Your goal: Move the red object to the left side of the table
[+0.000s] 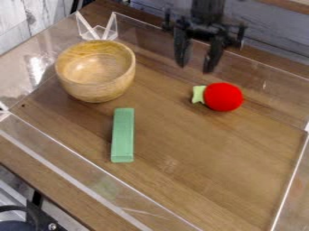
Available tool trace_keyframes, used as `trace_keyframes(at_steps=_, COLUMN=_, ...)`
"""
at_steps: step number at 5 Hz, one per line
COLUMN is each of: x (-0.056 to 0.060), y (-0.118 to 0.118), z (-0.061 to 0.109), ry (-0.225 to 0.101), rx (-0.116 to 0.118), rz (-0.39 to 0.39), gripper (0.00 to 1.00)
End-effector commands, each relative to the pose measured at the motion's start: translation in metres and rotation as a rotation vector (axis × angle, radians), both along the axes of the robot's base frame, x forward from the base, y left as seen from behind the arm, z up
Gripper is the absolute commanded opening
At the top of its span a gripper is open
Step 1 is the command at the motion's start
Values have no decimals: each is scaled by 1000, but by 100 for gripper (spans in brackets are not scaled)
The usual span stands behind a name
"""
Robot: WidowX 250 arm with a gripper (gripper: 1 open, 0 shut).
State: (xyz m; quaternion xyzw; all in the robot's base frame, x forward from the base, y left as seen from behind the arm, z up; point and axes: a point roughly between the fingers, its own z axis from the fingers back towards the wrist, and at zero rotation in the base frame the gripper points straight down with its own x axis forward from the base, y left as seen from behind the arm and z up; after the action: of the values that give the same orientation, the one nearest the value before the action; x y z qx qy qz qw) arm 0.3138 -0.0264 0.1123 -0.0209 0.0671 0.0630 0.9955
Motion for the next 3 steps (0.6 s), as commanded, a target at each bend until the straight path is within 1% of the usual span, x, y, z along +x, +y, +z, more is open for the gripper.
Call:
trace_keyframes(at_steps=1, x=5, y=-15, z=0, ry=-40, rx=-10, rz=-11, gripper=100)
trace_keyframes(at_steps=3, x=17, y=-29, z=-27, ry=-42, rx=-32, rz=-13, gripper=100)
